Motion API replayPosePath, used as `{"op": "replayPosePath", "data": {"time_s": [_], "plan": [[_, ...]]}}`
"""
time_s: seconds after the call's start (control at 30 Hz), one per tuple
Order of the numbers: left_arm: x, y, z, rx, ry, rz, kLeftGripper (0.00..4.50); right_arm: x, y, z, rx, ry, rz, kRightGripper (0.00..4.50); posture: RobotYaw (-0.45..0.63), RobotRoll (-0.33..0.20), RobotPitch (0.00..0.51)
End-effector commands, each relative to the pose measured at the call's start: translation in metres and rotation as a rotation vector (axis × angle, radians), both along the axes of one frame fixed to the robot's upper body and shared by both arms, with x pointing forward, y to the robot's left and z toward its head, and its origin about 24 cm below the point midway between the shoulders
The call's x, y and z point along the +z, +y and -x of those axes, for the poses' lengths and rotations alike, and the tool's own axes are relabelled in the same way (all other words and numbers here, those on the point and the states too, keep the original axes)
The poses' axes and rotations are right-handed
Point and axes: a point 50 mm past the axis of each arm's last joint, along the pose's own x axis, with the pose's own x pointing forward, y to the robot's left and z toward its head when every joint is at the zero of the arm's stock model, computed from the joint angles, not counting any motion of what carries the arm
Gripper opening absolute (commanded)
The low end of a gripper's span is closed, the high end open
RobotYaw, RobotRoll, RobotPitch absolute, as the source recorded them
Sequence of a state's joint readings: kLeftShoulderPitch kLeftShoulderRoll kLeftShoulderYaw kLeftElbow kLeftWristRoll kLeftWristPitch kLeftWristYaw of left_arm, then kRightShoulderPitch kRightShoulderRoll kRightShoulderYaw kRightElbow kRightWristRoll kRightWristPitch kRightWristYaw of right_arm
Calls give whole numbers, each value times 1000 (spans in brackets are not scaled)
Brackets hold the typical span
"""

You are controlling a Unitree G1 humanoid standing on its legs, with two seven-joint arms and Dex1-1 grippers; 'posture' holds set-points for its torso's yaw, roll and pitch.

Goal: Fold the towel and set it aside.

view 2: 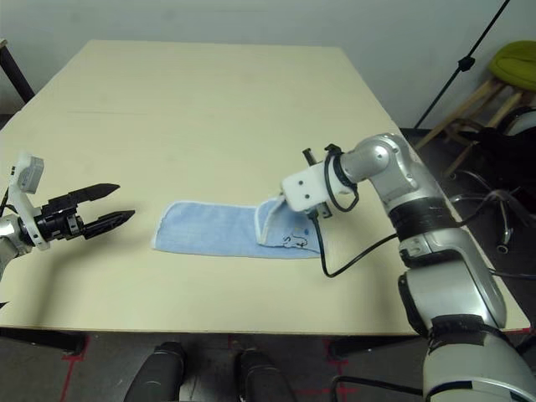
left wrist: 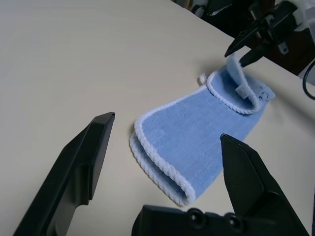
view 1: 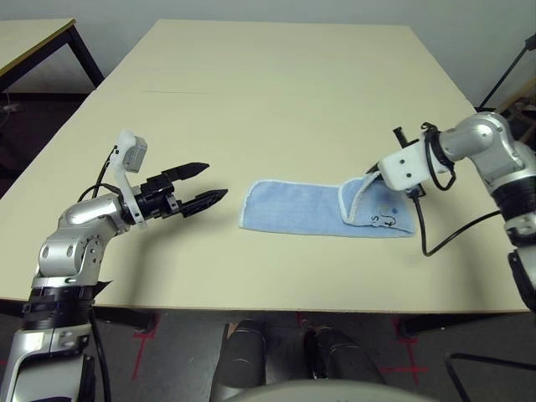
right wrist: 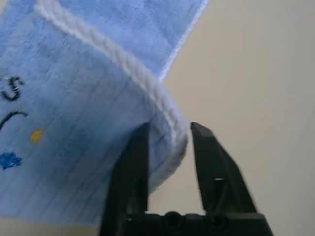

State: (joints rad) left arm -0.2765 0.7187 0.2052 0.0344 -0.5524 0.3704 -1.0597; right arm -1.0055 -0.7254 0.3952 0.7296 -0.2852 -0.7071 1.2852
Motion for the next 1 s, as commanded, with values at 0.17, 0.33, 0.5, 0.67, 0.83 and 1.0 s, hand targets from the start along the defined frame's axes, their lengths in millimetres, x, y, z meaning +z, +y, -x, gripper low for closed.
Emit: {"op": "replayPosePath", "data": {"time_s": [0.17,0.33,0.5,0.67,0.83,1.0], "plan": [[2,-24,-1,-7,37,14,4500,14,-14,5,-131,156,-150,4274,228,0,161],[16,-64,-14,-30,27,38,4500,33,-55,10,-495,304,-449,4475,206,0,163],[32,-113,-27,-126,12,116,4500,22,-77,33,-721,455,-760,4475,189,0,163],[38,-163,-39,-240,-25,146,4500,3,-98,61,-909,556,-1005,4475,147,0,161],[27,-197,-47,-335,-45,67,4500,-16,-107,86,-1003,522,-1031,4475,106,0,157],[18,-216,-56,-395,-103,-47,4500,-26,-109,96,-1028,479,-1016,4475,75,0,155]]}}
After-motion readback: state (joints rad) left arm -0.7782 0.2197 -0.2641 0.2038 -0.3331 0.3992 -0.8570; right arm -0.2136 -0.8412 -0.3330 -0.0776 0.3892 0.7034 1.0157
